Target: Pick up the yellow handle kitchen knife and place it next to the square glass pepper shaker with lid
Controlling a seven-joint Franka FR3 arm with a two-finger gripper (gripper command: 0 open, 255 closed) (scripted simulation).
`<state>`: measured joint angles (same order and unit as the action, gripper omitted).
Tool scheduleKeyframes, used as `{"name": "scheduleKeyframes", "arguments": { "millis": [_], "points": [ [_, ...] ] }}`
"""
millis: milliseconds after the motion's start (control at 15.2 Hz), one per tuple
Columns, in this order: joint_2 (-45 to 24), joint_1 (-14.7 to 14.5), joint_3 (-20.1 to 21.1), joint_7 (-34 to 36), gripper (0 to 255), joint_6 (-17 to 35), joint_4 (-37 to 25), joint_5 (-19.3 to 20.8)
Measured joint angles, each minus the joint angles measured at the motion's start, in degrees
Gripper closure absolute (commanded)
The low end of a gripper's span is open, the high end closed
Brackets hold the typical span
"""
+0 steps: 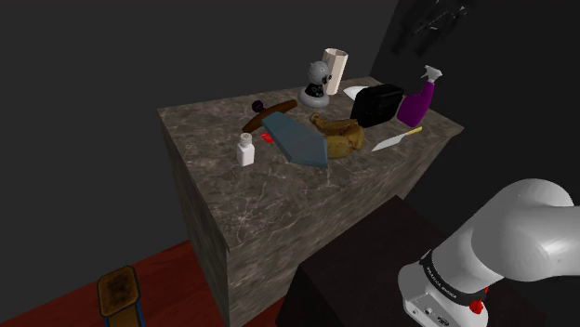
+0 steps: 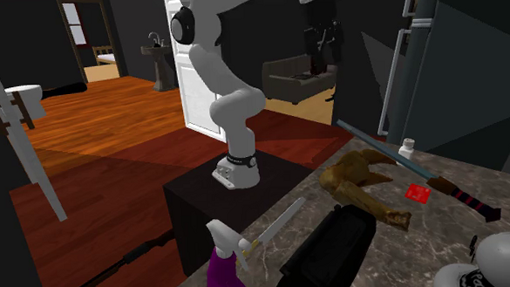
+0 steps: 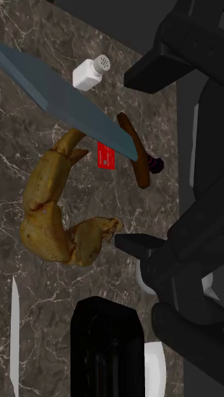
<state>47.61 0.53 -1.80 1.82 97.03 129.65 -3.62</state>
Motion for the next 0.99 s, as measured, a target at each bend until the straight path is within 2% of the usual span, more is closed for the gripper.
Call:
{"name": "scheduleKeyframes", "arguments": {
  "millis": [198, 990],
  "points": [
    [-1.7, 1.1, 0.0, 1.7, 0, 1.4, 0.1, 0.2],
    [-17.2, 11.5, -1.4, 18.8, 0, 13.8, 1.6, 2.0]
  ]
}}
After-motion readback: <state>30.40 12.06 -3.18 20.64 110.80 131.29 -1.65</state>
